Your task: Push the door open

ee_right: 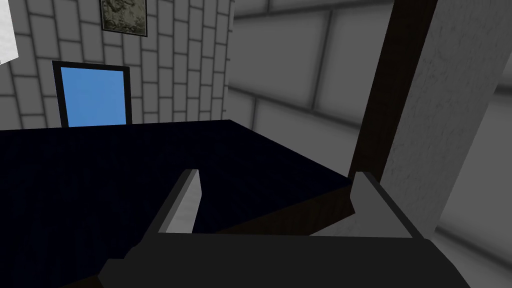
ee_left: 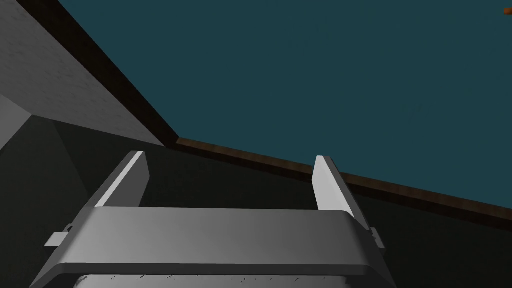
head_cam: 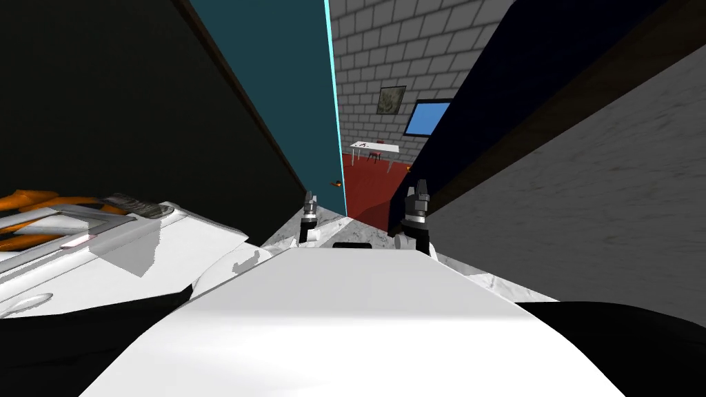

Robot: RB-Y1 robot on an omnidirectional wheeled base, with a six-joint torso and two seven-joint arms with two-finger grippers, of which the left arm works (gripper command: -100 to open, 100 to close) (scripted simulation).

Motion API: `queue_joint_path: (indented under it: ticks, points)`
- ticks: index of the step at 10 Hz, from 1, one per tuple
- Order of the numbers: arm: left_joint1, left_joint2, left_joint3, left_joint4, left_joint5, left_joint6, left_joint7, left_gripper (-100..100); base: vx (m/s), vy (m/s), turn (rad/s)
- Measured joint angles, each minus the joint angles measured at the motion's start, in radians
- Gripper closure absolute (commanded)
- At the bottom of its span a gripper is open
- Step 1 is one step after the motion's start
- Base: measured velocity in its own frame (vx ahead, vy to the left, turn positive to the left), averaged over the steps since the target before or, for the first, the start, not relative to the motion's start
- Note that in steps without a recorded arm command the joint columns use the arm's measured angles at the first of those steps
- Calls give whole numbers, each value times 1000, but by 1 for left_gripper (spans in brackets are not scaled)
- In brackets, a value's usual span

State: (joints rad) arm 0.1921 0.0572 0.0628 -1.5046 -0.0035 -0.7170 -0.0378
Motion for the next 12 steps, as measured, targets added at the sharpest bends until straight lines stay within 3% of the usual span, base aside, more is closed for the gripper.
queue_joint_path:
  ticks: [7, 9, 12]
  points:
    - [-92, 9, 11, 204, 4, -13, 4, -100, 43, 101, -128]
    - [-103, 1, 9, 249, 2, -19, 0, -100, 25, 84, -111]
    - [-152, -4, 14, 349, 3, -28, -2, -100, 44, 112, -131]
